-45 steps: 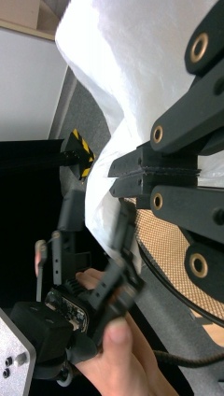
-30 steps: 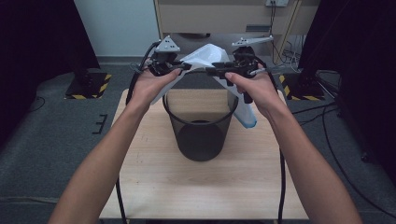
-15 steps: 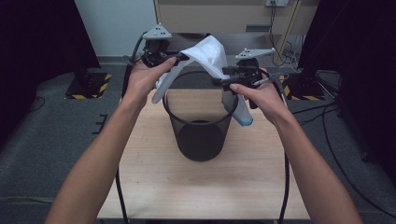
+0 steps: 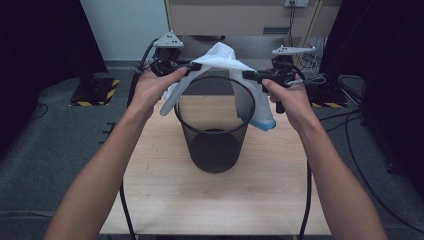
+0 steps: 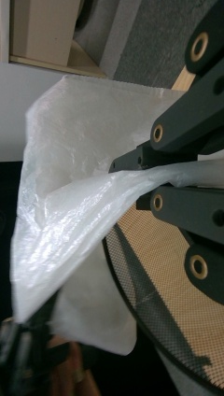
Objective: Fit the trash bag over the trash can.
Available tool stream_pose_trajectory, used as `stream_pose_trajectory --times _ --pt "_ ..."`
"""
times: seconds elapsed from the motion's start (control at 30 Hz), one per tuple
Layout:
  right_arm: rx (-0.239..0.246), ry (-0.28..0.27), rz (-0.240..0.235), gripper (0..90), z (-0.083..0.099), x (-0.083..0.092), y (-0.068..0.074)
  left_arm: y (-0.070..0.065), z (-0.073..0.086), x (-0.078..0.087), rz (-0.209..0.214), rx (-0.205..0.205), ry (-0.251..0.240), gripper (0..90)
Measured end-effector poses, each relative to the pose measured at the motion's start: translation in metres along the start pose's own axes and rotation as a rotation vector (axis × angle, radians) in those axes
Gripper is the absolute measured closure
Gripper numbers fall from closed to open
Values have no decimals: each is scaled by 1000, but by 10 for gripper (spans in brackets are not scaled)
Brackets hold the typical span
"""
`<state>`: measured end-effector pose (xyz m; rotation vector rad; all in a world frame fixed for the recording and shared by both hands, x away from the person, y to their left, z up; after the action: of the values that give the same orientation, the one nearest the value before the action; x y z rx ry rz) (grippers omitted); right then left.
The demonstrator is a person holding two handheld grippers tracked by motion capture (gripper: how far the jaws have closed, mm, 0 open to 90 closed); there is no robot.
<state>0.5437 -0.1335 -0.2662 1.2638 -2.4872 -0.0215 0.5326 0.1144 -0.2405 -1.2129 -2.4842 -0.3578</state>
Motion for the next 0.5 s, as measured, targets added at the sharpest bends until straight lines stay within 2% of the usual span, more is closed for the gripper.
stream_pose_trajectory --times 0.03,0.07,0.1,0.13,0.17,0.23,0.27,0.37,0.5 --pt "-20 1 -10 900 -4 5 -2 -2 5 -1 -4 -28 18 755" --pt "-20 1 -10 900 -4 5 -2 -2 5 -1 -4 -28 18 715" --pt "-22 1 -11 900 -5 6 -2 -5 7 0 9 -30 13 715" --pt "-27 -3 -15 900 -7 10 -3 -7 9 0 17 -28 6 610" --pt "-27 -3 -15 900 -7 10 -3 -8 10 0 20 -25 3 610" --pt "-26 -1 -10 900 -9 12 -4 -11 15 2 15 -40 24 474" --pt "-28 -5 -11 900 -11 14 -4 -12 17 3 6 -47 27 474" --pt "-25 -14 -11 900 -14 17 -5 -10 23 8 0 -51 8 361" --pt "-18 -14 -9 900 -14 20 -4 -4 37 15 -3 -61 38 316"
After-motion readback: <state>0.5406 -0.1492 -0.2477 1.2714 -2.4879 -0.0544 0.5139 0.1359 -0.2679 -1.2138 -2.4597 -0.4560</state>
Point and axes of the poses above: each handheld gripper's, and its own axes: x roughly backward along the jaws, z roughly out of its underside, y roughly to its left, the point moved 5 cm from there along -x, roughly forward along the jaws, and after that the axes turned 2 degrees about x, right-handed, at the moved point
